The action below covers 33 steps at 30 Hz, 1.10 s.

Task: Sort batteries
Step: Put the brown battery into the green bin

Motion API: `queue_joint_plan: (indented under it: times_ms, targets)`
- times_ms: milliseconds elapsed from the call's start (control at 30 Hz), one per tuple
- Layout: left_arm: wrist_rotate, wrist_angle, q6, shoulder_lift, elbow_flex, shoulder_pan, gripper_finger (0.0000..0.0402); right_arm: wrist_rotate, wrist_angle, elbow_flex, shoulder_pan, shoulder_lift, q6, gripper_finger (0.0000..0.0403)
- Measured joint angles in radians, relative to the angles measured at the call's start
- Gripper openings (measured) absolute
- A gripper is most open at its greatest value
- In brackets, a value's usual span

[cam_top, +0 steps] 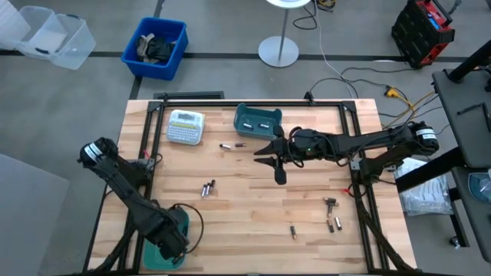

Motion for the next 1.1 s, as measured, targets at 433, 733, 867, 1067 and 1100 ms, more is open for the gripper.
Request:
queue_joint_plan:
  times_ms: [433, 733, 867, 1067, 1100]
  targets:
    - [-0.029, 0.003, 0.005, -0.004, 0.000, 0.000, 0.0121, 0.000, -0.006, 0.000, 0.000, 0.000, 0.019, 0.0072]
    - [-0.324, 0.017, 0.130, -0.072, 0.032, 0.006, 0.0123, -0.001, -0.130, 0.025, 0.000, -0.014, 0.038, 0.0064]
    - [-0.572, 0.020, 0.255, -0.086, 0.096, 0.010, 0.0123, 0.000, -0.304, 0.095, -0.001, -0.019, 0.029, 0.0063]
    - [-0.910, 0.027, 0.529, -0.087, 0.206, 0.018, 0.0123, 0.000, -0.476, 0.165, -0.002, -0.019, 0.009, 0.0053]
    - [-0.950, 0.036, 0.581, -0.088, 0.219, 0.020, 0.0123, 0.000, -0.507, 0.174, -0.002, -0.019, 0.009, 0.0052]
